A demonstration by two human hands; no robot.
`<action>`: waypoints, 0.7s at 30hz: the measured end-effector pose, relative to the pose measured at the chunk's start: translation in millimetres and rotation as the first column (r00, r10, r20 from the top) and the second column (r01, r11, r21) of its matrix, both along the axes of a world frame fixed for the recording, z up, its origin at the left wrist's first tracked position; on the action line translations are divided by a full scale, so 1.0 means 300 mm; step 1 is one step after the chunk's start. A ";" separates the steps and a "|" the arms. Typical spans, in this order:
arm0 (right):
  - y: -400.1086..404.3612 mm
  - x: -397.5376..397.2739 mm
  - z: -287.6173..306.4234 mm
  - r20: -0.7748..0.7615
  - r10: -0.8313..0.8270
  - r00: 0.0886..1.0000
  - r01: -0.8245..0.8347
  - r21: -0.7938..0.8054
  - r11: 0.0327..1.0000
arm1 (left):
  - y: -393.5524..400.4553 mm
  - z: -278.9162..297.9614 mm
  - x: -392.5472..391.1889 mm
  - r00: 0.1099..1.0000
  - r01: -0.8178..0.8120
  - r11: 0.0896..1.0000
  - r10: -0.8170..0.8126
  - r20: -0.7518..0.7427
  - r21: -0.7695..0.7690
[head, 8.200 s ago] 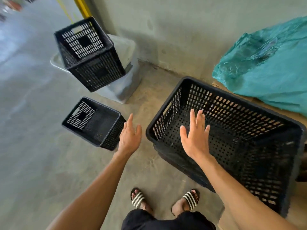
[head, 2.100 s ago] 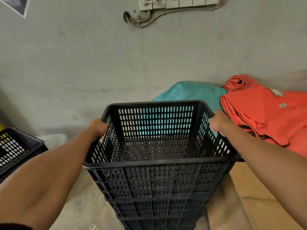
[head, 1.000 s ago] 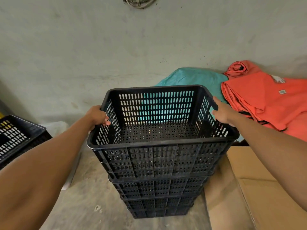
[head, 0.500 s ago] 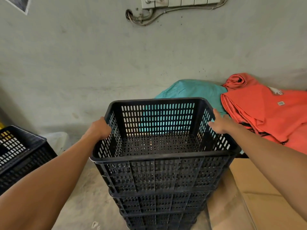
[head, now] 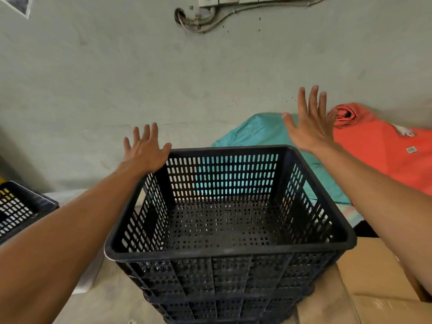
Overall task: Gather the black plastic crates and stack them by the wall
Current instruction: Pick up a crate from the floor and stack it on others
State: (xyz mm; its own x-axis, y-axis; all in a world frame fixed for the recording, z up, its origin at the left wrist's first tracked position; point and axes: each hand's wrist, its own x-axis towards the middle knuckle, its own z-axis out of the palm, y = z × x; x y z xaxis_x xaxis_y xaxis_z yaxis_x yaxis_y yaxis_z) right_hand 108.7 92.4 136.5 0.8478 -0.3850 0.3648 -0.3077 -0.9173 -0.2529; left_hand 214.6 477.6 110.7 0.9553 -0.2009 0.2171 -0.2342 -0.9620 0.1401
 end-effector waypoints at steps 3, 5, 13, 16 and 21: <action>-0.053 -0.014 -0.220 -0.276 -0.015 0.961 0.043 0.097 0.994 | 0.019 -0.138 -0.005 0.992 -0.042 0.999 0.044 -0.116 0.023; -0.088 0.003 -0.312 -0.411 0.031 0.911 0.047 0.179 0.983 | 0.042 -0.239 -0.023 0.990 -0.034 0.966 0.068 -0.125 0.256; -0.113 0.052 -0.322 -0.416 0.062 0.907 0.048 0.247 0.968 | 0.039 -0.233 0.033 0.991 -0.012 1.000 0.012 -0.132 0.003; -0.087 0.033 -0.296 -0.427 0.059 0.902 0.036 0.212 0.977 | 0.057 -0.207 0.019 0.985 0.032 0.985 -0.060 -0.160 -0.172; -0.019 -0.076 -0.260 -0.350 0.057 0.935 -0.021 0.104 0.994 | 0.102 -0.192 -0.051 0.980 -0.039 0.981 0.000 -0.197 -0.192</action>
